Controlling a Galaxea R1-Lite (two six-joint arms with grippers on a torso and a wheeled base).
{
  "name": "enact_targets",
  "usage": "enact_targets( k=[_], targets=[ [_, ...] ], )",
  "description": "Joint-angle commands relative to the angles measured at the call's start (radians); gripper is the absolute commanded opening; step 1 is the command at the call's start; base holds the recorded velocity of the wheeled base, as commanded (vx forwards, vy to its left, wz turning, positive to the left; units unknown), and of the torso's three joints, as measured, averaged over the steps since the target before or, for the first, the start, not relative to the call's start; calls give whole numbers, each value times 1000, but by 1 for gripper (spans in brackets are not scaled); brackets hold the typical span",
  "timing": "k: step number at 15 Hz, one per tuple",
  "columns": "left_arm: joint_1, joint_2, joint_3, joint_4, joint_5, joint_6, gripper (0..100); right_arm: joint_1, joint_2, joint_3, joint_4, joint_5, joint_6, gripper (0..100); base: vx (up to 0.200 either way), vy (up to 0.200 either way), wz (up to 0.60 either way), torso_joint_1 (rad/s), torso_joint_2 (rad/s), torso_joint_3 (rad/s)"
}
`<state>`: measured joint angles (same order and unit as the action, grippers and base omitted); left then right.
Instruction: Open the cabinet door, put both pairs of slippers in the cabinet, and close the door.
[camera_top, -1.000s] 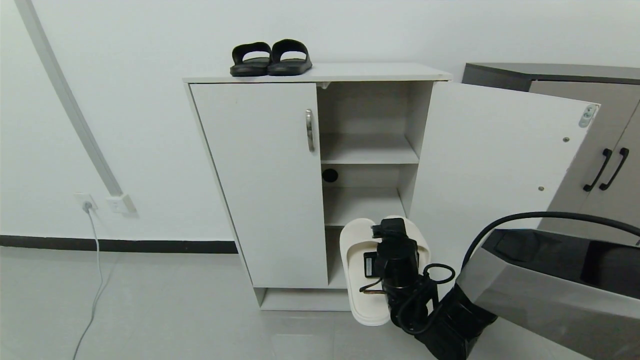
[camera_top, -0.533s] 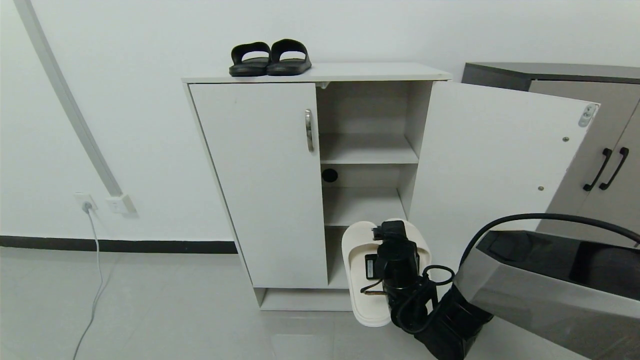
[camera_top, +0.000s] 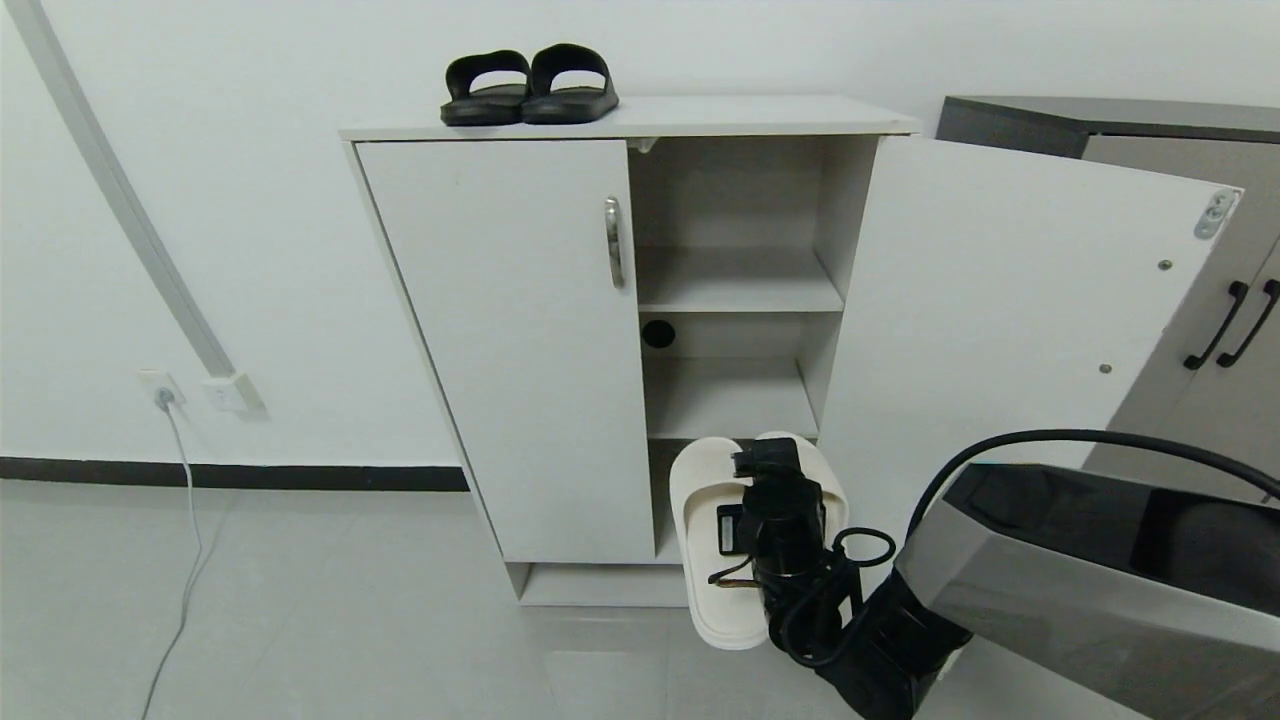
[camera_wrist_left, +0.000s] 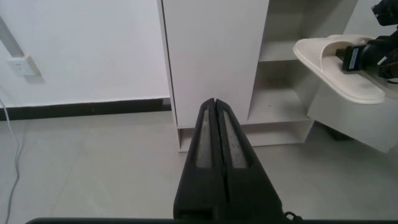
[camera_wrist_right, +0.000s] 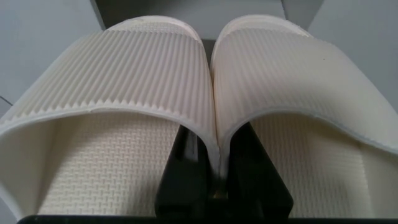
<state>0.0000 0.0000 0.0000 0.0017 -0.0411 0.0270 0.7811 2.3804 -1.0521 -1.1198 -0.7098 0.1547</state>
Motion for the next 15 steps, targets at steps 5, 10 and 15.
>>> enact_targets(
  k=[5,10,15],
  targets=[
    [0,2,-2,0,0,-1,0,0,19,0,-3,-2,14,0,0,0,0,4,0,-191],
    [0,2,0,0,0,-1,0,-3,45,-3,-6,-2,31,0,0,0,0,4,0,-200],
    [0,0,0,0,0,-1,0,-3,82,-2,-109,-10,13,0,0,0,0,1,1,-59]
  ],
)
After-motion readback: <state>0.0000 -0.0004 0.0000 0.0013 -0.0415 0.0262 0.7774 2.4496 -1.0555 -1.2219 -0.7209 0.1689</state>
